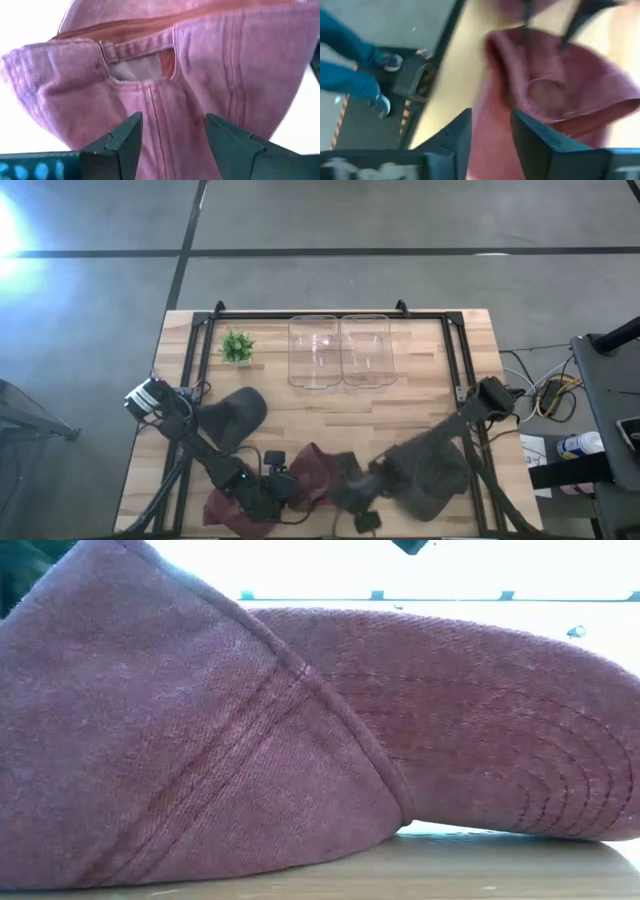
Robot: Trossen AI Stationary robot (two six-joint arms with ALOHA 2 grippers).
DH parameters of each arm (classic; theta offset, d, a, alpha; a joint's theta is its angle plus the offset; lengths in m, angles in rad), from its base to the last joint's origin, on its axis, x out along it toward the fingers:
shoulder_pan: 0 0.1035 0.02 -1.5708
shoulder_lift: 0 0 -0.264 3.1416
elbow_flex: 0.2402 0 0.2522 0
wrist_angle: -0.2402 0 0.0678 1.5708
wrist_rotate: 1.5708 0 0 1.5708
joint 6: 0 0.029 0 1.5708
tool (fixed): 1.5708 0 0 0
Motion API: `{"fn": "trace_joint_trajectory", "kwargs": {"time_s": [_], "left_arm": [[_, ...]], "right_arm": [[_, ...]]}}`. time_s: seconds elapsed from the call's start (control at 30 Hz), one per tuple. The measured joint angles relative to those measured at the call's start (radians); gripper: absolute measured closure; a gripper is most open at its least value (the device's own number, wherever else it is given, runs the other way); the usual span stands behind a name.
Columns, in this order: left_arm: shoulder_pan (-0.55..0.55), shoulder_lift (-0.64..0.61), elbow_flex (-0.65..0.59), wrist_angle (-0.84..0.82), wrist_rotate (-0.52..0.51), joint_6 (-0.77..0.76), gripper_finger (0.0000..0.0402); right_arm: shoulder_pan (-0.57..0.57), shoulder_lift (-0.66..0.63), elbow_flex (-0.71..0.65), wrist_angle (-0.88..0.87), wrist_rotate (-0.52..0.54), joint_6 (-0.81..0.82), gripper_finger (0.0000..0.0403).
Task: Pick & Place hat
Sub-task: Put the right red cap into the right transparent bin
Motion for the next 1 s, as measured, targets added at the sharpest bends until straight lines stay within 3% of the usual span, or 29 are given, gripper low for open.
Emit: {"fn": "trace_joint_trajectory", "kwargs": {"time_s": [0.23, 0.43, 1.0], "left_arm": [[0.033, 0.0, -0.001, 0.097, 0.065, 0.024, 0.0191], [0.061, 0.012, 0.018, 0.136, 0.089, 0.06, 0.0191], [0.185, 0.153, 0.056, 0.304, 0.15, 0.053, 0.0191]], "right_arm": [[0.075, 0.053, 0.0, 0.019, 0.111, 0.044, 0.0212], [0.077, 0.107, 0.0, 0.045, 0.164, 0.128, 0.0209], [0.076, 0.193, -0.001, 0.07, 0.151, 0.177, 0.0227]]}}
